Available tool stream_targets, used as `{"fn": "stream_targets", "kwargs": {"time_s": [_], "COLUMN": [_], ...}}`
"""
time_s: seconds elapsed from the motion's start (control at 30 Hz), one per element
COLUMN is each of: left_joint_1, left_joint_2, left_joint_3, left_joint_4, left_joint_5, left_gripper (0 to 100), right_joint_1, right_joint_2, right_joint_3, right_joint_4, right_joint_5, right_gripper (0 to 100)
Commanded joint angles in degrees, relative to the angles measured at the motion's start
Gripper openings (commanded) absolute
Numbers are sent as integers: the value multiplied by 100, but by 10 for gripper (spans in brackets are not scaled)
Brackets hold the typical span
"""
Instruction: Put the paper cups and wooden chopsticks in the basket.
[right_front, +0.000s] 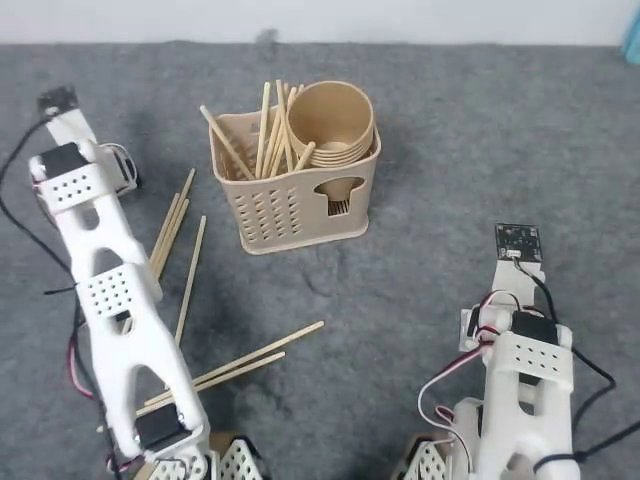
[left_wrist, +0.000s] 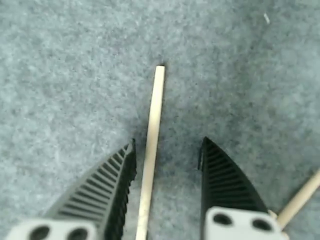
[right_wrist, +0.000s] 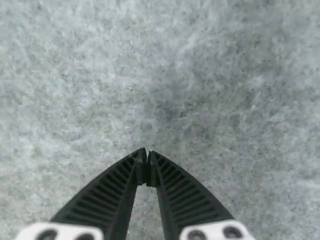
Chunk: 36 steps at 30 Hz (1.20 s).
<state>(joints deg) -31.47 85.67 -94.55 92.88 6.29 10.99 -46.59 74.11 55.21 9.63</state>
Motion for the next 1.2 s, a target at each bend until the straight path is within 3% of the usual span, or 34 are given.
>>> {"fn": "stream_targets", "kwargs": {"time_s": [0.0, 0.17, 0.33, 0.5, 1.17], "left_joint_1": [44, 9, 18, 0, -1213], "left_joint_2": [0, 9, -18, -325, -3051], "left_joint_3": [-127, -119, -136, -145, -119], "left_joint_4": [-44, 396, 510, 774, 818], "left_joint_5": [62, 35, 0, -132, -141], "left_gripper": [195, 175, 3, 12, 10], "right_joint_1": [-57, -57, -57, -40, -57], "right_joint_2": [-163, -163, -163, -163, -163], "right_joint_3": [-35, -35, -35, -35, -35], "right_joint_4": [-57, -48, -40, -40, -75], "right_joint_5": [97, 97, 97, 97, 97], "right_gripper": [9, 9, 9, 9, 9]}}
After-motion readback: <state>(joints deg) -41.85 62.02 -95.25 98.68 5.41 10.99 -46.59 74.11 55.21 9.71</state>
